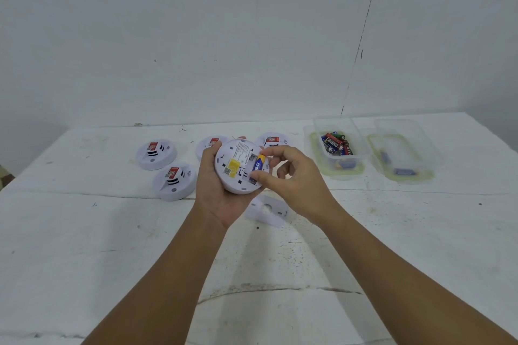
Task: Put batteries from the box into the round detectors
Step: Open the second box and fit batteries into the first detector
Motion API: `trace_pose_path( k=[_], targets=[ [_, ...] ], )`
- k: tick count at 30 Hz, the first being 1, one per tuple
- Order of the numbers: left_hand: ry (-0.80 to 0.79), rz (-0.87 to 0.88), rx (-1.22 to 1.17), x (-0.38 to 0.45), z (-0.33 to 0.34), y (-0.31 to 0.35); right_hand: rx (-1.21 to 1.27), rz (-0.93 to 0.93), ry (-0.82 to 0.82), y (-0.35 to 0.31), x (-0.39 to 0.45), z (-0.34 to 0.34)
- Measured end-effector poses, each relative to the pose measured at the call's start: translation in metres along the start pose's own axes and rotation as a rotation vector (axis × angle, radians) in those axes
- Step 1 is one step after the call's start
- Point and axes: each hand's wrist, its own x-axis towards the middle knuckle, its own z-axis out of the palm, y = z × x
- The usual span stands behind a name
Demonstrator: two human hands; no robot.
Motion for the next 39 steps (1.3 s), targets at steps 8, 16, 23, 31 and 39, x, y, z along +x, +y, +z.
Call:
trace_pose_path(
  k=[8, 16, 23, 31, 39],
  targets=[
    [0.017, -0.009, -0.011, -0.001, 0.002, 0.0, -0.002, -0.01, 0.002, -0.006, 0.003, 0.002],
    [0.037, -0.035, -0.006, 0.001, 0.001, -0.001, 0.006, 0.031, 0.033, -0.002, 0.006, 0.004],
    [0.05, -0.024, 0.001, 0.003, 0.0, -0.001, 0.003, 0.037, 0.016, 0.004, 0.006, 0.0],
    [0.057, -0.014, -0.003, 0.005, 0.003, -0.002, 0.036, 0.027, 0.009, 0.01, 0.008, -0.003],
    [0.07, -0.01, 0.026, 0.008, 0.008, -0.001, -0.027, -0.038, 0.034, 0.01, 0.004, -0.004]
  ],
)
